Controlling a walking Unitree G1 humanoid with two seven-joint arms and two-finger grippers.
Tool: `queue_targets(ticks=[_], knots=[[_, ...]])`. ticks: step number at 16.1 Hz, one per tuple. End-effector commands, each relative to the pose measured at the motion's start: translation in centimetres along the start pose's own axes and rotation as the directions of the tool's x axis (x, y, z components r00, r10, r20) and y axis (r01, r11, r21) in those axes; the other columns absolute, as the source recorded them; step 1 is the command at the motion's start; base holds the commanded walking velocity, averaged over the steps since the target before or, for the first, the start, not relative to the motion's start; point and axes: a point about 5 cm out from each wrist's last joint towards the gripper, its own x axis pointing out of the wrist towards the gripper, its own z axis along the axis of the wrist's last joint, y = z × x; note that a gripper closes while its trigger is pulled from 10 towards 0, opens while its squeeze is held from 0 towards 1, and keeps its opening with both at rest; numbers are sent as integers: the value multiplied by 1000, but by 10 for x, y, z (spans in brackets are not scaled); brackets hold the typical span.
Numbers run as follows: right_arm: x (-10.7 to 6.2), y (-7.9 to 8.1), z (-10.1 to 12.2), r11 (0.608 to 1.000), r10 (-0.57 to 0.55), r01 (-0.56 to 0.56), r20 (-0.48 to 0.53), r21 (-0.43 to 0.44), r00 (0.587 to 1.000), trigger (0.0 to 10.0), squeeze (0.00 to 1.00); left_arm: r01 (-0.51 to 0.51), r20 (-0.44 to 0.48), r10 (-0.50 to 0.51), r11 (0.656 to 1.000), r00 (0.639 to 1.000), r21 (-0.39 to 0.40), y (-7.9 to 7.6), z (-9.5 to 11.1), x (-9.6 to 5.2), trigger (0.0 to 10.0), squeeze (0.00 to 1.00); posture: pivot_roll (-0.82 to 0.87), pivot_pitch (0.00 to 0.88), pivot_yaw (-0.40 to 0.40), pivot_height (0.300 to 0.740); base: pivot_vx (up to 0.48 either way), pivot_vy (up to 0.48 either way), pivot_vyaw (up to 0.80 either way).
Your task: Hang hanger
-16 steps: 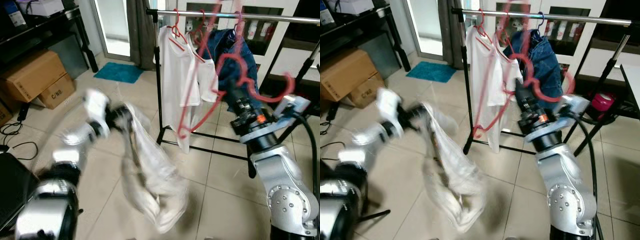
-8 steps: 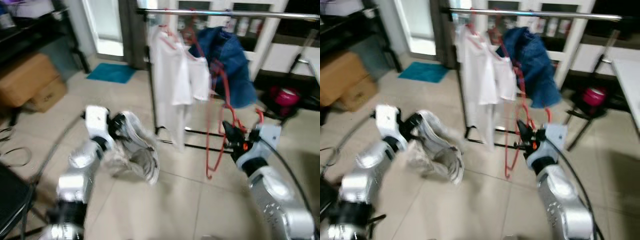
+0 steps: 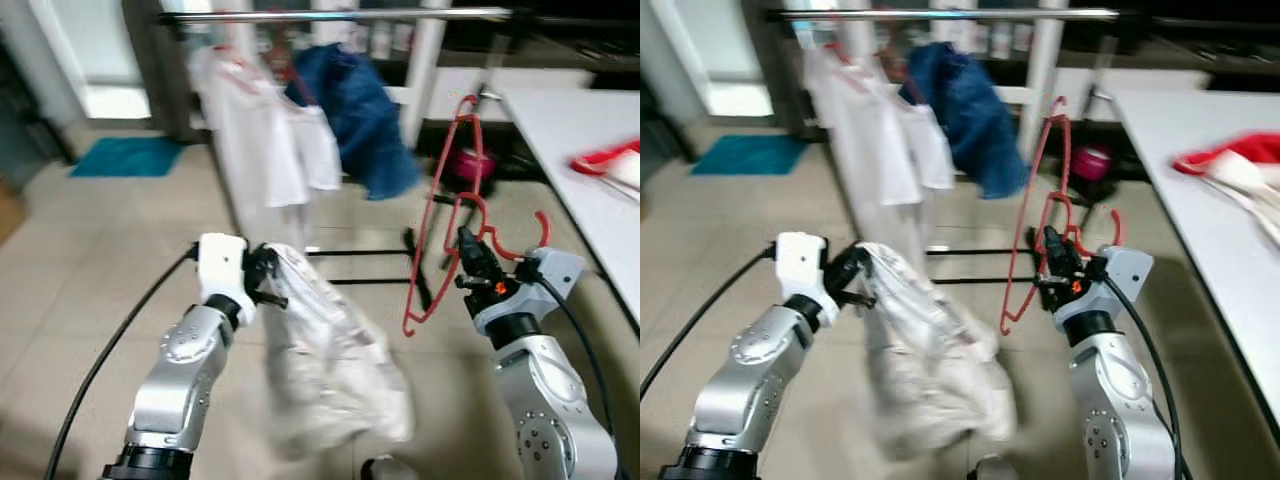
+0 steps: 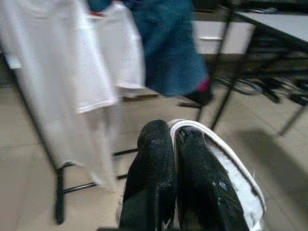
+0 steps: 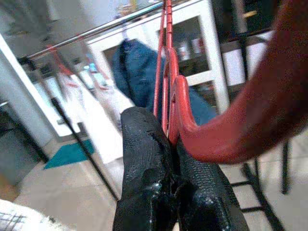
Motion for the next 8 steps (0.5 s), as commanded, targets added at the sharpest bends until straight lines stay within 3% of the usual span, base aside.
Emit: queue_targets(ticks=[1, 3, 5, 8], knots=[[1, -1, -3, 998, -25, 24, -35, -55, 999, 10000, 0, 5, 71, -7, 999, 997, 39, -3, 18, 1, 10000, 0, -132, 0, 58, 719, 0, 0, -800], [1, -5, -9, 995, -60, 53, -83, -90, 995, 10000, 0, -1, 71, -3, 998, 997, 59, -5, 21, 4, 10000, 0, -132, 0, 58, 719, 0, 0, -788], [1, -7, -7, 995, -75, 70, -73, -75, 994, 10000, 0, -10, 88, 4, 998, 996, 61, -5, 24, 5, 10000, 0, -139, 0, 65, 719, 0, 0, -788], [0, -12, -4, 981, -148, 139, -60, -137, 987, 10000, 0, 27, 62, -35, 992, 998, 121, -4, 23, 8, 10000, 0, -146, 0, 71, 719, 0, 0, -788]])
